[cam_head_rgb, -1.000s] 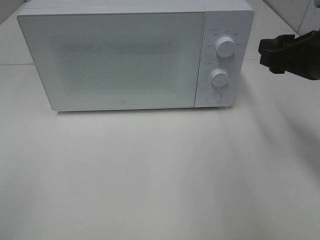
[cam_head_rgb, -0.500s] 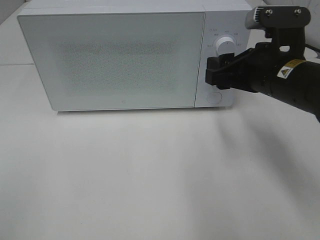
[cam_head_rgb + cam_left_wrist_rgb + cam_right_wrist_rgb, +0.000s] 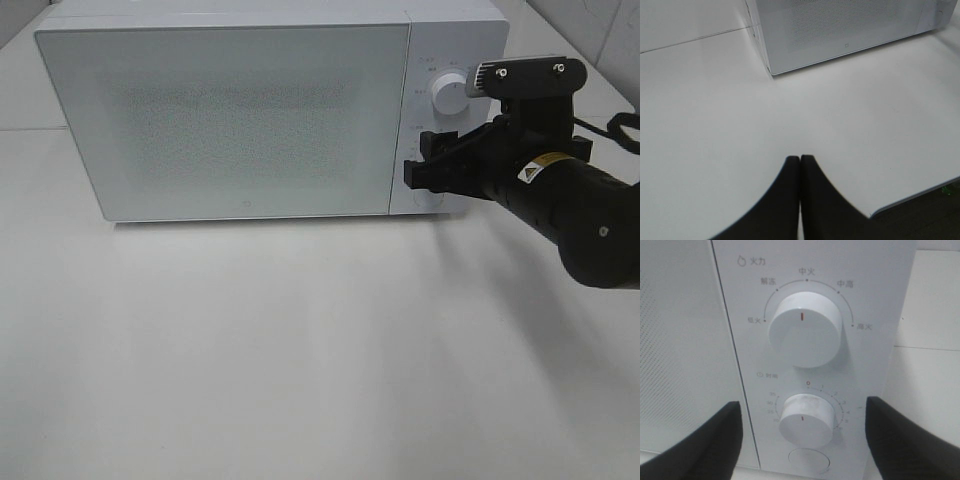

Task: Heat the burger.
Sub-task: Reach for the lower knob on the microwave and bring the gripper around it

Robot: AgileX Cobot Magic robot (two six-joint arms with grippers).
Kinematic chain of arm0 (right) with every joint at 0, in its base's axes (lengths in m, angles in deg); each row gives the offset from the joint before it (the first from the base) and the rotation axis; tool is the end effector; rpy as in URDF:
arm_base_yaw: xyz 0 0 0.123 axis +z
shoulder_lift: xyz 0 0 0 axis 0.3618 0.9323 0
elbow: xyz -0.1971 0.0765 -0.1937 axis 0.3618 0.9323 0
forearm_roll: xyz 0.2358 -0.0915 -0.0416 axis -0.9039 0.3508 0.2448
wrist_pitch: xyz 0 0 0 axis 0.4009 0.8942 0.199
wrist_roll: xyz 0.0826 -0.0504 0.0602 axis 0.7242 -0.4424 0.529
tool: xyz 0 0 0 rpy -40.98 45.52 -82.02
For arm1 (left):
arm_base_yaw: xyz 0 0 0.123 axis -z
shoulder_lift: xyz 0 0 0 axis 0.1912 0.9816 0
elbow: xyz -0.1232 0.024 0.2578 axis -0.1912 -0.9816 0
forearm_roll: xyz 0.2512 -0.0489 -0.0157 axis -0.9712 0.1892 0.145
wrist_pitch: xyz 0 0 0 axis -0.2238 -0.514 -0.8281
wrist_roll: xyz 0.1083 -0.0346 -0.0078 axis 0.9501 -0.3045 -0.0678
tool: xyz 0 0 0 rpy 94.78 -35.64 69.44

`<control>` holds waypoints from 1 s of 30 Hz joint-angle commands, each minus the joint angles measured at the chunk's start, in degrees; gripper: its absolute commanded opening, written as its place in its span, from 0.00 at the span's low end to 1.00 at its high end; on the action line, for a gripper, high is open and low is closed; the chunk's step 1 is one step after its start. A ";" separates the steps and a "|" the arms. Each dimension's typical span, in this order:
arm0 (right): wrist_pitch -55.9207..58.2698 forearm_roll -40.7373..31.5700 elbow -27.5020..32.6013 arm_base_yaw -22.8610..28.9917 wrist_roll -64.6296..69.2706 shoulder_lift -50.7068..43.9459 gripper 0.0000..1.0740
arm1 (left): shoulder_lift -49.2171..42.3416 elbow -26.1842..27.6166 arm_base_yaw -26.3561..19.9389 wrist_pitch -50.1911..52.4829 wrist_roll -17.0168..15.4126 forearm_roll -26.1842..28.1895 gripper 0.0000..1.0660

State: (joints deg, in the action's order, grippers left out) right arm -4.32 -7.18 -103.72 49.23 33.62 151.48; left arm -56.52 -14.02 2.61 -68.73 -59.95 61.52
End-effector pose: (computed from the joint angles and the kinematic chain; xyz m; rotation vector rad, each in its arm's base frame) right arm 0.3140 0.1343 0.1558 -0.2570 1.7569 0.1163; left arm 0.0144 -0.0118 0.2711 0.4151 1.9910 -0.1413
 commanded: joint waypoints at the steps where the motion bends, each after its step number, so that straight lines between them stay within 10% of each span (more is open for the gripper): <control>1: -3.04 2.06 -0.52 0.11 0.69 1.55 0.63 | -1.26 -0.11 -0.17 0.92 -0.23 -0.17 0.00; 30: -23.78 3.84 -0.86 -0.06 2.35 16.33 0.63 | -1.20 -0.11 -0.17 0.92 -0.23 -0.17 0.00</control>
State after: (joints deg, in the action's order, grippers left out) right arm -22.19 -3.91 -103.95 49.29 35.45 167.58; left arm -56.58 -14.02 2.61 -68.73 -60.01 61.52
